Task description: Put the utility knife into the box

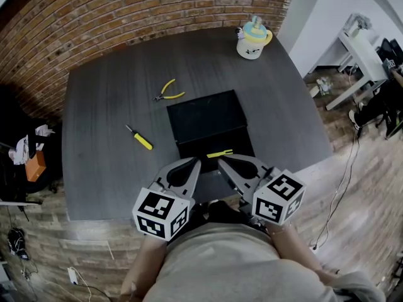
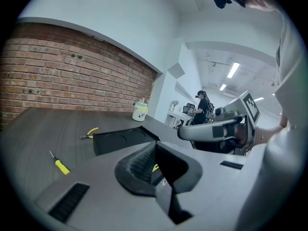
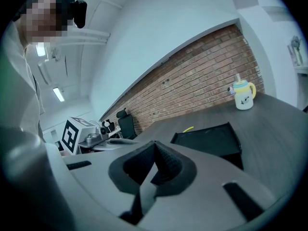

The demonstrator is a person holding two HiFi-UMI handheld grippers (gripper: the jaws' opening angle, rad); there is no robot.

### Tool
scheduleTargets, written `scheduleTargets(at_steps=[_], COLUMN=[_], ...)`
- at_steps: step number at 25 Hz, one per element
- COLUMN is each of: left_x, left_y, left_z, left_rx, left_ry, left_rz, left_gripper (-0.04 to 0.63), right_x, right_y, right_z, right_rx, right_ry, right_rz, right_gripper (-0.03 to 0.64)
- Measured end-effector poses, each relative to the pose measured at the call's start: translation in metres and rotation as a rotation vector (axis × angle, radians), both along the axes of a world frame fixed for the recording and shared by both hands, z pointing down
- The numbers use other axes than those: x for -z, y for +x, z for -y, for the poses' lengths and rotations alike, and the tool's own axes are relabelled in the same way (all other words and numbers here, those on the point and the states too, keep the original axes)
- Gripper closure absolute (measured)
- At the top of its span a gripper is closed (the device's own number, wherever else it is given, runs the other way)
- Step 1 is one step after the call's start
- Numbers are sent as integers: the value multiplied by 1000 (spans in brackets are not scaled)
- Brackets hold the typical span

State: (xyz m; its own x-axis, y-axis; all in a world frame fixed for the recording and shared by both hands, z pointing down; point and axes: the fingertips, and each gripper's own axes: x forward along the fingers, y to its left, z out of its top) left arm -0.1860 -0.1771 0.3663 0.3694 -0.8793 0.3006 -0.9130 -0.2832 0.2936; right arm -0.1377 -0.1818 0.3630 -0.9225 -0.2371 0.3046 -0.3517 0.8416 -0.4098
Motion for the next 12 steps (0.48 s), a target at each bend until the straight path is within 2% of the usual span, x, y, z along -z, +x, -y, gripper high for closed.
scheduleTargets(at_steps=[12], left_x=[-3], left_y=[-1], left_z=[-3], left_rx=[-8], left_ry=[-16], left_rz=[-14], left_gripper=[575], right_x=[-6], right_y=[-5], right_z=[-4], right_rx=[19], right_ry=[1], right_rz=[-18], right_gripper=[612])
